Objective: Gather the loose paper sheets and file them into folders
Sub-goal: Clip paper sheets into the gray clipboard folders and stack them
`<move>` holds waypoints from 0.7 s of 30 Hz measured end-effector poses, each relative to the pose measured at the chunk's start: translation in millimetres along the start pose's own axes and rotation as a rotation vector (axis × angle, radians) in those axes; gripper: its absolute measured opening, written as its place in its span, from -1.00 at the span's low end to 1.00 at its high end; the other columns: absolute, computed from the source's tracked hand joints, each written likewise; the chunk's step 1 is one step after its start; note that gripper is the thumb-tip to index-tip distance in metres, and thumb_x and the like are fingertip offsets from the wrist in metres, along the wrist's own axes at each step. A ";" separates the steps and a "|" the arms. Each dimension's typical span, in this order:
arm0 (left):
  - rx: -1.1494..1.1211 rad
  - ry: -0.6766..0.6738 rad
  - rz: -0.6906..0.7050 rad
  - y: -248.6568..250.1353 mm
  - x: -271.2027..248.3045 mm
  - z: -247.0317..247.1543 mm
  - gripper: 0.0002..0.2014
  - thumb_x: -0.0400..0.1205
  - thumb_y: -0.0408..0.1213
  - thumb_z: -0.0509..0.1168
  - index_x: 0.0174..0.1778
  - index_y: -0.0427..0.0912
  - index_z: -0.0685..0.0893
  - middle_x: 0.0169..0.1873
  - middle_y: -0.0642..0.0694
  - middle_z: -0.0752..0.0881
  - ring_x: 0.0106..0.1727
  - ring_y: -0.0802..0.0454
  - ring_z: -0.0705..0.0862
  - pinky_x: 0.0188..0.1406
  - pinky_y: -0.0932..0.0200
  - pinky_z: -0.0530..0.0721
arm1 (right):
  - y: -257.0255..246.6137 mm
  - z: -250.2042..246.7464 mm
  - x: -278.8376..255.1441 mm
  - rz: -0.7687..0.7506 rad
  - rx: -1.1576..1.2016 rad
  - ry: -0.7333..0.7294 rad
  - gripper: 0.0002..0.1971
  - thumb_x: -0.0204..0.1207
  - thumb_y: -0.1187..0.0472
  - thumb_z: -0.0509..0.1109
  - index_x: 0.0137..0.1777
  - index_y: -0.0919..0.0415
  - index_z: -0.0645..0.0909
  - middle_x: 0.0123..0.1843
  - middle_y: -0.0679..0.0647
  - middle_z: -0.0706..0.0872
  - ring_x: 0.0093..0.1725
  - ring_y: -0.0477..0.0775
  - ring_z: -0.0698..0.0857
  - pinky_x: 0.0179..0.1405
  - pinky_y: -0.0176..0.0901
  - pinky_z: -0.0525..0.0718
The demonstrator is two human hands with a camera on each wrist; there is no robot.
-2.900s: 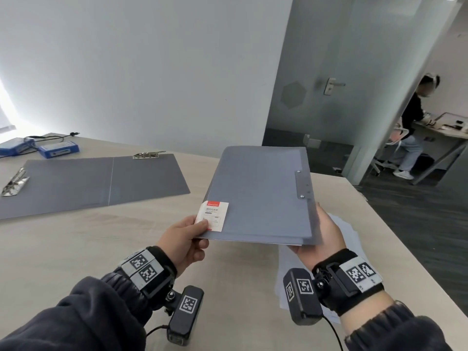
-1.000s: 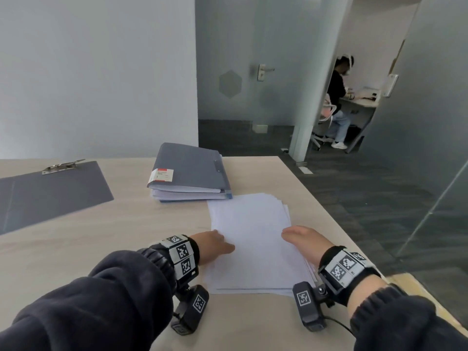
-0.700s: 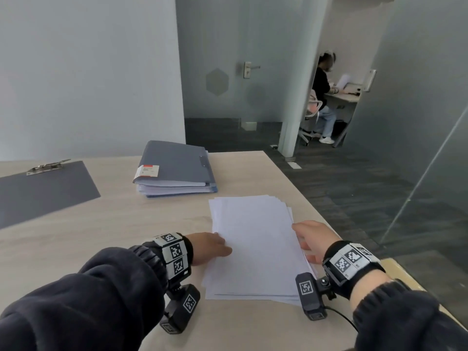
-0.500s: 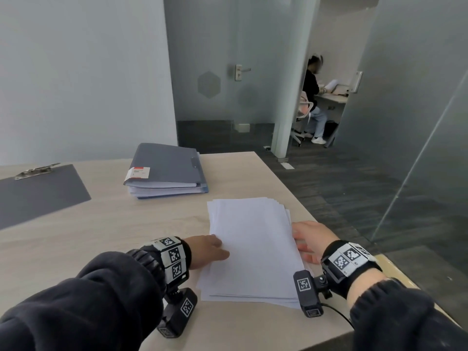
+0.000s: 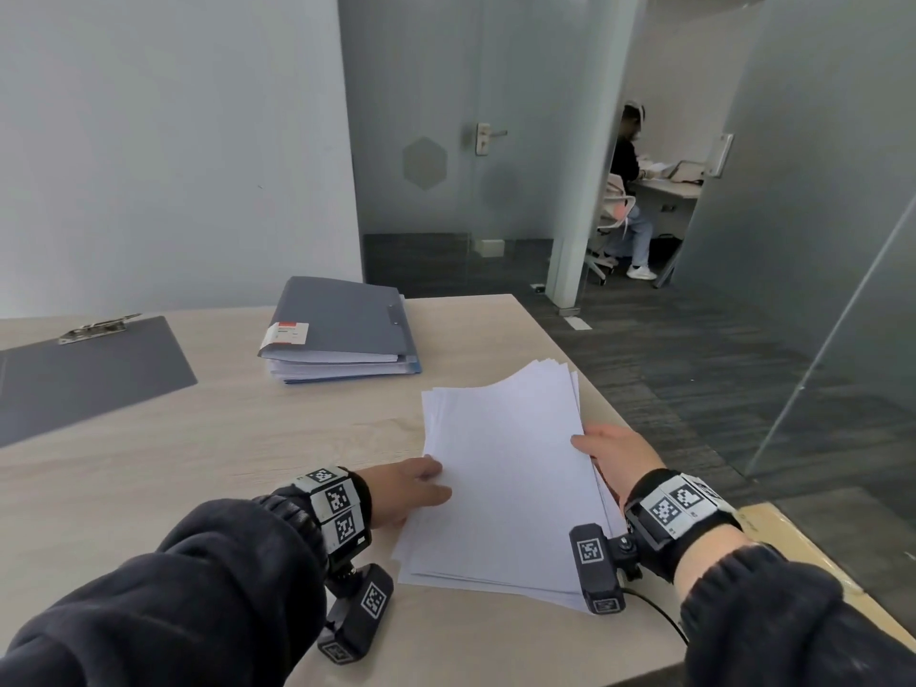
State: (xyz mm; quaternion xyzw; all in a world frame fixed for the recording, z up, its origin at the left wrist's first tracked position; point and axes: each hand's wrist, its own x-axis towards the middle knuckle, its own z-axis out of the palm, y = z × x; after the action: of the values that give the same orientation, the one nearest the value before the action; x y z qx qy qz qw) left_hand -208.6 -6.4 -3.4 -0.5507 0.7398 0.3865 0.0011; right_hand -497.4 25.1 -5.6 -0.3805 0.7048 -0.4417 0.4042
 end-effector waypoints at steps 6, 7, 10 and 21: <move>-0.129 0.013 0.025 -4.5 4.9 1.1 -0.42 0.73 0.04 0.22 0.68 0.04 0.29 0.59 0.06 0.39 0.42 0.05 0.50 0.14 0.35 0.49 | 2.5 1.9 -1.8 -0.078 -0.291 -0.084 -0.85 0.57 0.36 0.40 -0.18 0.16 0.73 -0.22 0.04 0.82 -0.26 0.08 0.76 -0.37 -0.30 0.63; -0.184 0.033 0.026 -5.8 5.2 0.0 -0.44 0.73 0.02 0.23 0.66 0.02 0.32 0.56 0.05 0.44 0.34 0.06 0.56 0.01 0.38 0.52 | 4.2 0.4 0.8 -0.079 -0.279 -0.078 -0.82 0.57 0.38 0.39 -0.21 0.13 0.72 -0.24 0.02 0.81 -0.28 0.05 0.75 -0.39 -0.32 0.63; -0.349 0.194 0.011 -10.9 6.8 -7.7 -0.59 0.73 -0.06 0.25 0.51 -0.01 0.51 0.22 0.03 0.67 0.01 0.07 0.72 -0.24 0.25 0.61 | 10.7 -2.8 7.0 -0.054 -0.188 -0.067 -0.86 0.58 0.38 0.41 -0.09 0.16 0.76 -0.09 0.11 0.87 -0.09 0.20 0.83 0.08 0.03 0.80; -1.005 0.294 -0.023 0.9 13.3 -5.1 -0.86 0.69 -0.31 0.33 0.08 -0.24 0.76 -0.03 -0.26 0.85 -0.06 -0.20 0.82 0.06 -0.12 0.78 | 20.8 1.3 2.3 0.058 0.185 -0.159 -0.78 0.66 0.46 0.29 0.20 0.36 0.71 0.10 0.36 0.83 0.17 0.47 0.78 0.32 0.46 0.65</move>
State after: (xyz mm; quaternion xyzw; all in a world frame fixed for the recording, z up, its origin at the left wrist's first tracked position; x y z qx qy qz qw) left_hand -212.4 -20.1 -5.0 -0.5398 0.4495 0.6123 -0.3630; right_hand -500.8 29.3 -25.8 -0.3550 0.6375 -0.4614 0.5046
